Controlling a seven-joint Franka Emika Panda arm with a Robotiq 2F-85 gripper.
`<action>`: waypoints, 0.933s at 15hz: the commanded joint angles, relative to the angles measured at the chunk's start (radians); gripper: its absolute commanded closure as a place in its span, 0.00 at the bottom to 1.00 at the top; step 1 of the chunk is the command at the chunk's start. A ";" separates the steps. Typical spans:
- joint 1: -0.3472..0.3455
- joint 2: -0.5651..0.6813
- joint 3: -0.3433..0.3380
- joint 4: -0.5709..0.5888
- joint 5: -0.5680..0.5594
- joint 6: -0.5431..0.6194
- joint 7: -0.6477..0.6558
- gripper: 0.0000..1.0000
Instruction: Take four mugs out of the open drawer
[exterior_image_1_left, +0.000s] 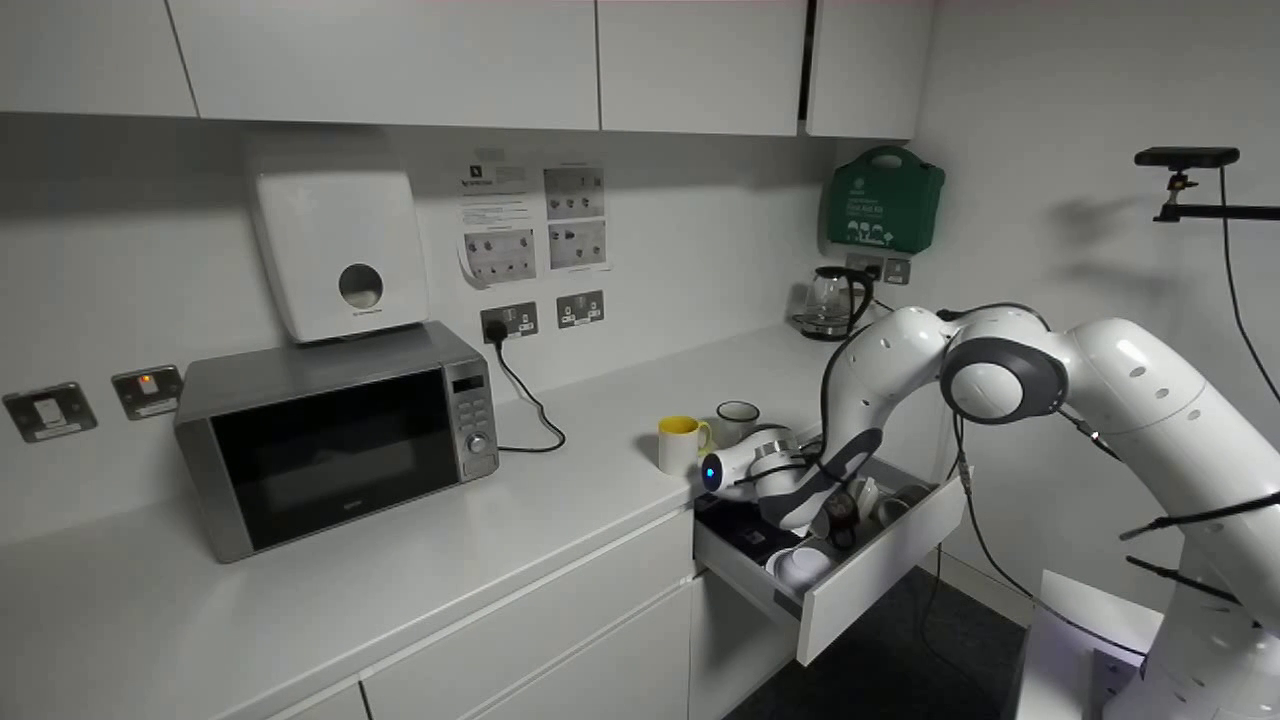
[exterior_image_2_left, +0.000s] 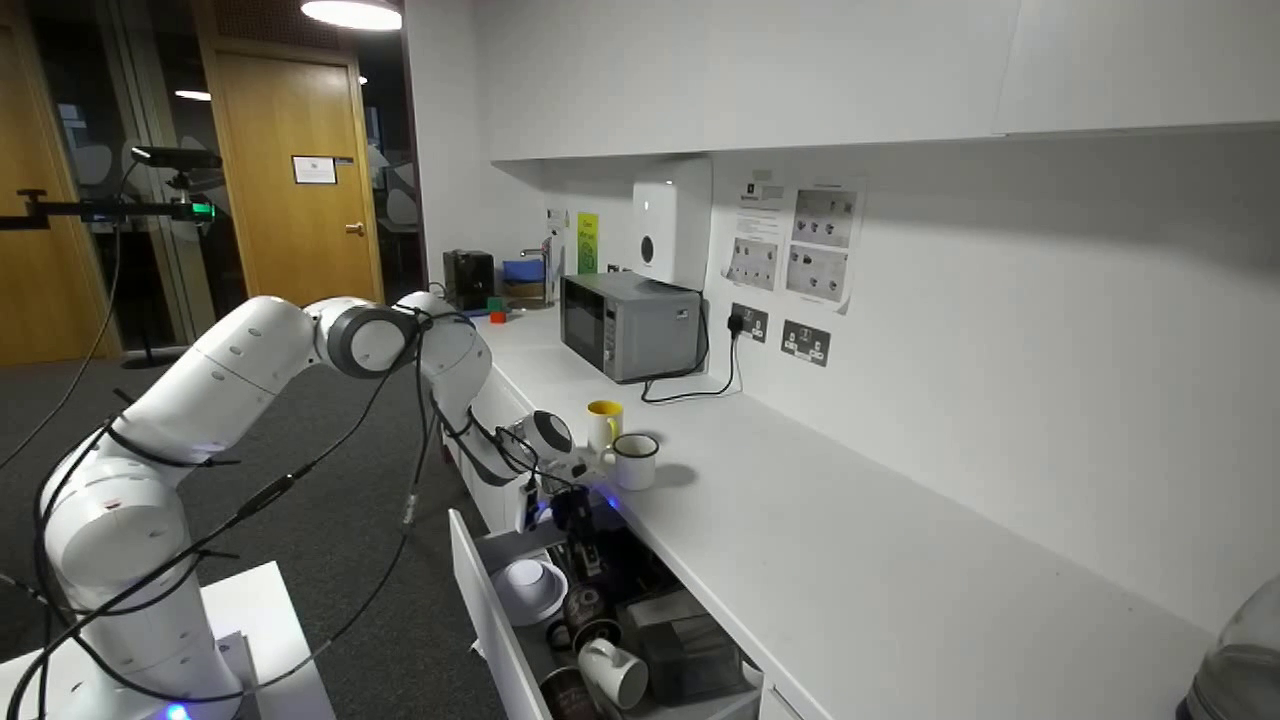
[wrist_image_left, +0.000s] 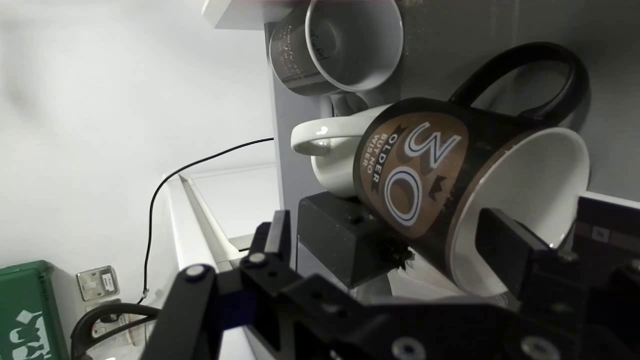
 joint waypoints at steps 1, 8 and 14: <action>0.003 0.008 -0.010 0.018 -0.031 -0.031 -0.026 0.00; 0.001 0.008 -0.013 0.020 -0.038 -0.033 -0.042 0.28; 0.001 0.007 -0.014 0.023 -0.045 -0.035 -0.051 0.75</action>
